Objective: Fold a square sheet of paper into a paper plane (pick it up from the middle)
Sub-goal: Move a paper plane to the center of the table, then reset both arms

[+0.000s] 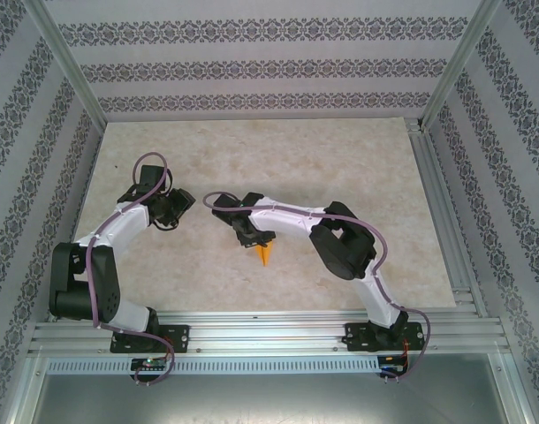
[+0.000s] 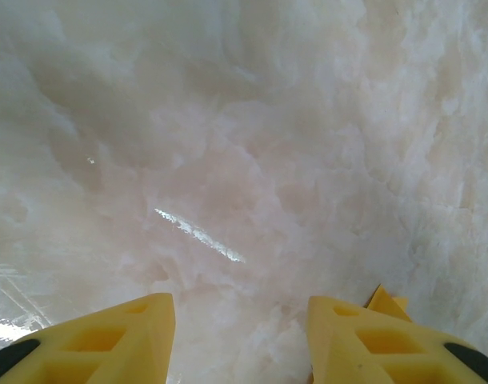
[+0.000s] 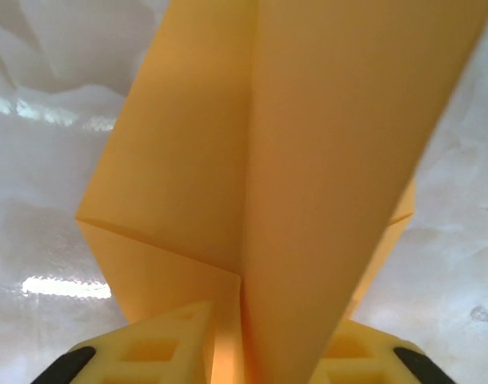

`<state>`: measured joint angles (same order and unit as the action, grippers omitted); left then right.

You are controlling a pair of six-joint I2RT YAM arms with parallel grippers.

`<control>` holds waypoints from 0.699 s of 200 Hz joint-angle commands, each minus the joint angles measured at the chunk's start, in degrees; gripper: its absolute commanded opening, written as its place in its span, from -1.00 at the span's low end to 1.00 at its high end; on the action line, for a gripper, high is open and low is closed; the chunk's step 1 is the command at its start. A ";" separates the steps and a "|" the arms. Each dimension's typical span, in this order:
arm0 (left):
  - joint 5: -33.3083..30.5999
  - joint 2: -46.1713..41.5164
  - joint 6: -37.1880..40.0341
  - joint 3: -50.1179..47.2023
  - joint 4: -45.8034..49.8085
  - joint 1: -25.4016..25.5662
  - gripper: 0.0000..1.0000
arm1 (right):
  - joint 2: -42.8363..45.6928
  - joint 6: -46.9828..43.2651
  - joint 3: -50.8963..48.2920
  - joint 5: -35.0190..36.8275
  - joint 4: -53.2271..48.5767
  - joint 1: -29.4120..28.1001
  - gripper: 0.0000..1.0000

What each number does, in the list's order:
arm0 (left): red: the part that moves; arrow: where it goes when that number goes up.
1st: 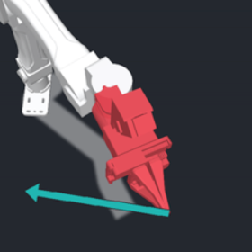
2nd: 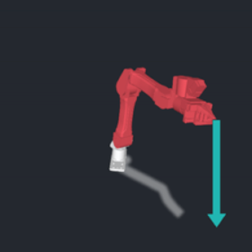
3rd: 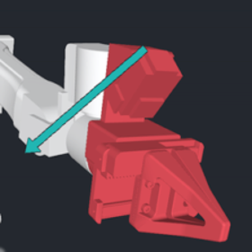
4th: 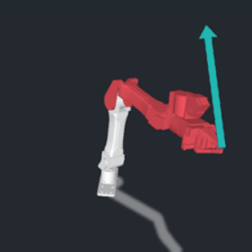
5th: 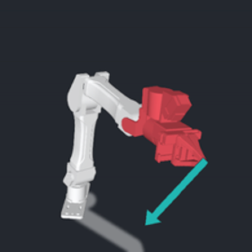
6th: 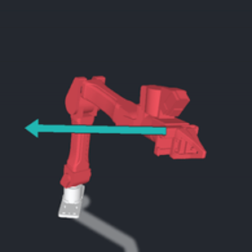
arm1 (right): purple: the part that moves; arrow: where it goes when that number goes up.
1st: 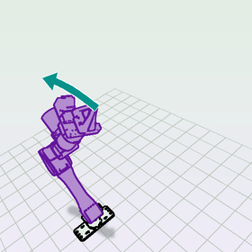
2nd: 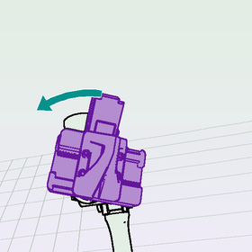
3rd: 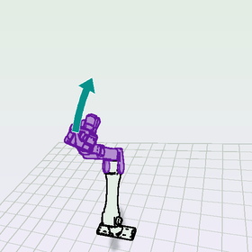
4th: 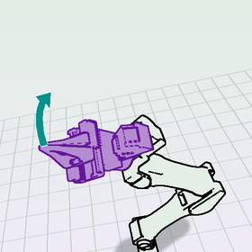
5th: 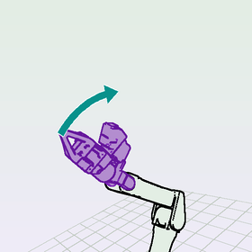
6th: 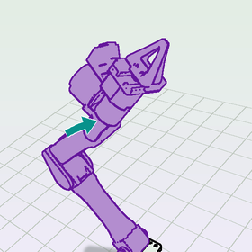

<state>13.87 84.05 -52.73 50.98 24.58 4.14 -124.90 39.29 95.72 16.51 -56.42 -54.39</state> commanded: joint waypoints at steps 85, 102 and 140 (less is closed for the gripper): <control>-4.65 -5.68 7.88 0.11 -4.07 -0.41 0.09 | 37.09 -13.76 -12.44 19.22 7.44 11.52 -0.06; -9.80 -8.93 10.54 -1.88 -6.76 -0.45 0.15 | 44.19 -18.76 -20.00 24.69 13.82 16.16 0.07; -21.81 -11.96 20.02 -5.57 -13.98 -0.45 0.53 | 58.17 -28.46 -47.38 19.30 43.98 33.02 0.93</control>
<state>2.44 72.62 -41.85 47.29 17.93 4.14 -71.09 19.49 61.17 36.34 -32.84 -29.39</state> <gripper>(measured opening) 0.652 0.824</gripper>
